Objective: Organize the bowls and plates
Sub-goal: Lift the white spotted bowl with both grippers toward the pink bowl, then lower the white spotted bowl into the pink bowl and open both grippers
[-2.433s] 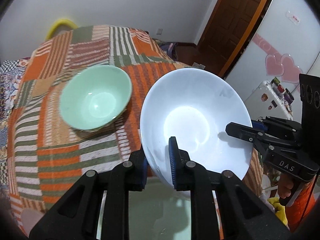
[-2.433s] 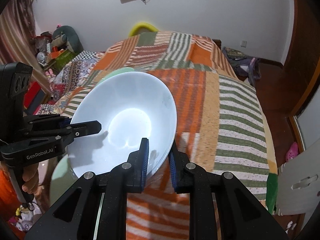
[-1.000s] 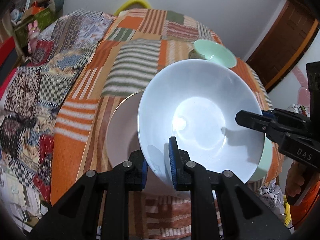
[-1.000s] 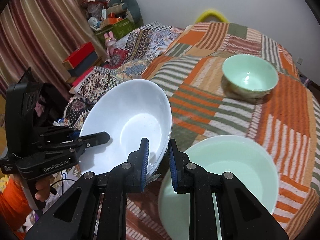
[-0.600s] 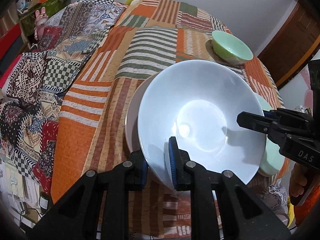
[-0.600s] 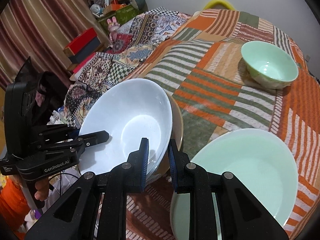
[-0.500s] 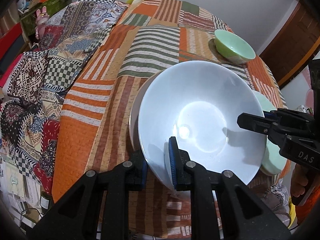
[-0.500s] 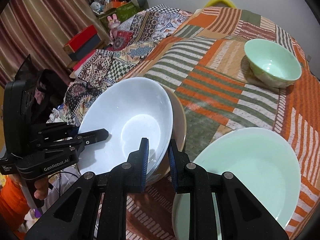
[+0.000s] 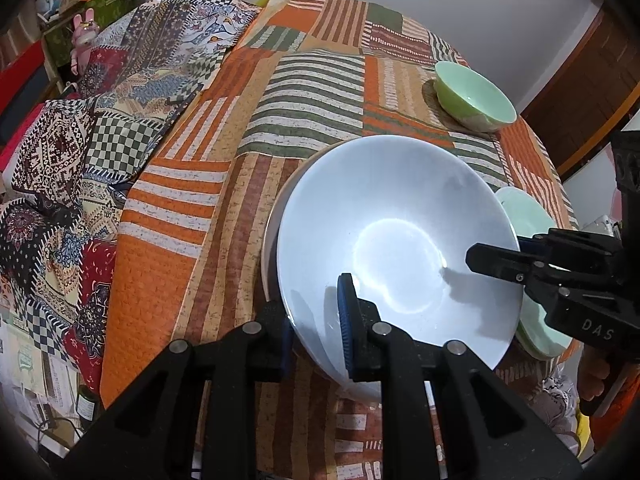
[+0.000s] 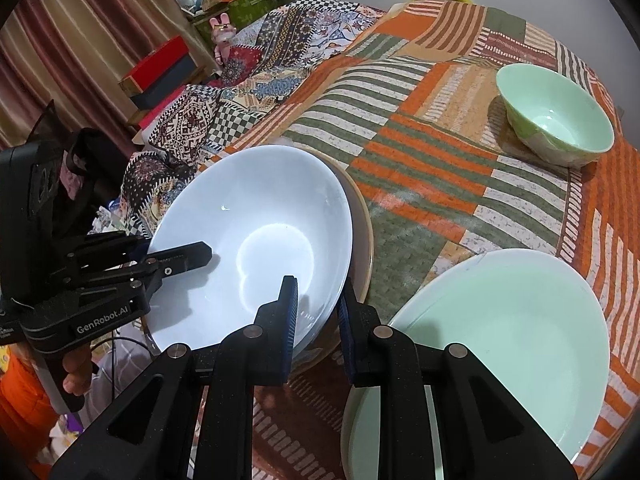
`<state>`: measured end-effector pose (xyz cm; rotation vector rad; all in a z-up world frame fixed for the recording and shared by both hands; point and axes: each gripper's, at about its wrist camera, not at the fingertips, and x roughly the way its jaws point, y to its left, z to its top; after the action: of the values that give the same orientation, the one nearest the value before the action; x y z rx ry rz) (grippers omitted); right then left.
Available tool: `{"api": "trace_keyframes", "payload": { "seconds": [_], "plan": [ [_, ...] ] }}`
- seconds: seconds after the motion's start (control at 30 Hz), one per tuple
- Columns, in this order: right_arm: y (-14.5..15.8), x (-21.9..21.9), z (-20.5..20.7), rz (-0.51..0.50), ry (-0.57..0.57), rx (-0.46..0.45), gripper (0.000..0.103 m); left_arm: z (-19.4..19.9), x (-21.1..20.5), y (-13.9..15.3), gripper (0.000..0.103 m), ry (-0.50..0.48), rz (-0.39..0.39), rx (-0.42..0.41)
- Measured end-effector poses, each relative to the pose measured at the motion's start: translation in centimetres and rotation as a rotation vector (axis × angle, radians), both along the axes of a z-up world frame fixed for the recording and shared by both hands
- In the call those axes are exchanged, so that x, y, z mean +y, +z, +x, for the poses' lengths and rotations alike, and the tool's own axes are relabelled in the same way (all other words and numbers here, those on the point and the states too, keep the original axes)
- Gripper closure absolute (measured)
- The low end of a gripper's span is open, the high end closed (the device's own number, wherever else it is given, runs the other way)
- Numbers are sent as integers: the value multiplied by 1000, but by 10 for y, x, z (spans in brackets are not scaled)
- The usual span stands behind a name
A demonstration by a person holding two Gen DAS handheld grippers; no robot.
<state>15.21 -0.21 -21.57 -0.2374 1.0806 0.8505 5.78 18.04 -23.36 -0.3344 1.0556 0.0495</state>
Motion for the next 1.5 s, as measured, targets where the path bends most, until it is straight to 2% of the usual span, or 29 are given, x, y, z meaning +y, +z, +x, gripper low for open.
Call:
{"api": "trace_keyframes", "payload": {
  "seconds": [0.57,0.83,0.93,1.0,1.2,1.33,1.43,1.5],
  "plan": [
    [-2,1,-1,2,11,6,85,-4,4,7,85,16,-2,7],
    [0,-1,-2,6,6,-8,85,-4,3,10,83,19,29,16],
    [2,-2,-2,5,-1,-31,86,-7,6,16,72,37,63,-6],
    [8,-4,-2,15,-7,-60,85,-10,10,23,62,47,59,-38],
    [18,-10,0,5,-10,-96,85,-8,13,32,61,56,32,-71],
    [25,-20,6,15,-38,-105,78,-1,8,42,61,40,24,-98],
    [34,-33,13,17,-74,-141,74,9,2,51,61,17,24,-123],
    [42,-43,20,19,-106,-165,67,18,-3,60,59,2,26,-147]
  ]
}}
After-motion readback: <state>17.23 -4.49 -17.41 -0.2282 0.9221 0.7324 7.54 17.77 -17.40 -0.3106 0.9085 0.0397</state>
